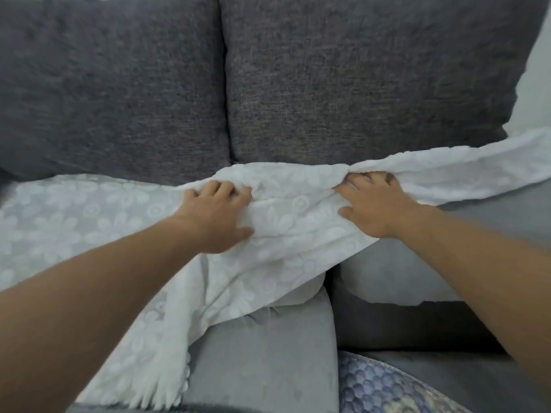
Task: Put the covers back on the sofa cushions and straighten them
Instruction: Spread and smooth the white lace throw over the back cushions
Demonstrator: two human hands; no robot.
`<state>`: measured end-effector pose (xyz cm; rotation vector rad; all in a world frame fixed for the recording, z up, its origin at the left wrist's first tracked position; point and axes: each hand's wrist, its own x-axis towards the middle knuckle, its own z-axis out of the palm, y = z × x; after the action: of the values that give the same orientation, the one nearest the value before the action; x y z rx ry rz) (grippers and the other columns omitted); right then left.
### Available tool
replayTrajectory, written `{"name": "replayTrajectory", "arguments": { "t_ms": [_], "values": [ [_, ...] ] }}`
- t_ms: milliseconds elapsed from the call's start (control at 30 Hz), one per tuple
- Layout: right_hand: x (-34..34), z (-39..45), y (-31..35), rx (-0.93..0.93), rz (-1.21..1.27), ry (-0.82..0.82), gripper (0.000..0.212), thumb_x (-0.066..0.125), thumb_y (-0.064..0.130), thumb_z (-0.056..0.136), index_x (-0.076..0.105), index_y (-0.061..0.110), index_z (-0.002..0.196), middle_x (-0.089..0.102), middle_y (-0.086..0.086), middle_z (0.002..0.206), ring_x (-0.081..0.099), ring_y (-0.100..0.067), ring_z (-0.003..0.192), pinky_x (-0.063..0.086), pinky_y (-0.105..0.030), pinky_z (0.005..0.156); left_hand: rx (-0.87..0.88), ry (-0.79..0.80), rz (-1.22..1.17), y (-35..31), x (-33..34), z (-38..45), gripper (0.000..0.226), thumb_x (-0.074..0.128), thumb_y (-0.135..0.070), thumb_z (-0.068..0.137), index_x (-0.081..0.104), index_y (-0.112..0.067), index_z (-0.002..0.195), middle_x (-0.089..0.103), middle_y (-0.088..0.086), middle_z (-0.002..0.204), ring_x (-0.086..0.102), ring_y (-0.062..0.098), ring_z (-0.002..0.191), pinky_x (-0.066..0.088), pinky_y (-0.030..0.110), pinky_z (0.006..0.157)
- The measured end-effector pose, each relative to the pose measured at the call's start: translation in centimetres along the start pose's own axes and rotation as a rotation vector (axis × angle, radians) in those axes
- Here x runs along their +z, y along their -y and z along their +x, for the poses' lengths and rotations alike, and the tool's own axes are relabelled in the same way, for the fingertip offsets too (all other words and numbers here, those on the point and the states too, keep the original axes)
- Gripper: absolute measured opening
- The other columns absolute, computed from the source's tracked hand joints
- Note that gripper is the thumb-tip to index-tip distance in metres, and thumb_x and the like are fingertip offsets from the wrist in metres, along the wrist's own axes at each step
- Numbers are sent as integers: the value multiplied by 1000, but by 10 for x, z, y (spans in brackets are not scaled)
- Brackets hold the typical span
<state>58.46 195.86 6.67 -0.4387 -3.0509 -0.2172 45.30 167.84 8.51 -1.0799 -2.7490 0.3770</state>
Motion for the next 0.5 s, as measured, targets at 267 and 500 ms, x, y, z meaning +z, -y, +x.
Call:
{"name": "replayTrajectory", "arguments": {
  "t_ms": [267,500],
  "values": [
    [-4,33,8,138,16,-1,67,16,56,101,2,25,159,6,4,166,-3,-26,152,0,-53,122,3,50,-281,-49,-9,57,78,28,-69,91,-2,-36,155,-6,-1,165,7,29,152,22,52,119],
    [-5,59,-2,218,113,55,67,16,55,102,2,22,159,5,2,166,0,-22,153,-4,-49,122,-70,-116,-8,-91,0,69,53,34,-41,102,35,-18,149,31,14,151,43,39,129,39,55,102]
  ]
}}
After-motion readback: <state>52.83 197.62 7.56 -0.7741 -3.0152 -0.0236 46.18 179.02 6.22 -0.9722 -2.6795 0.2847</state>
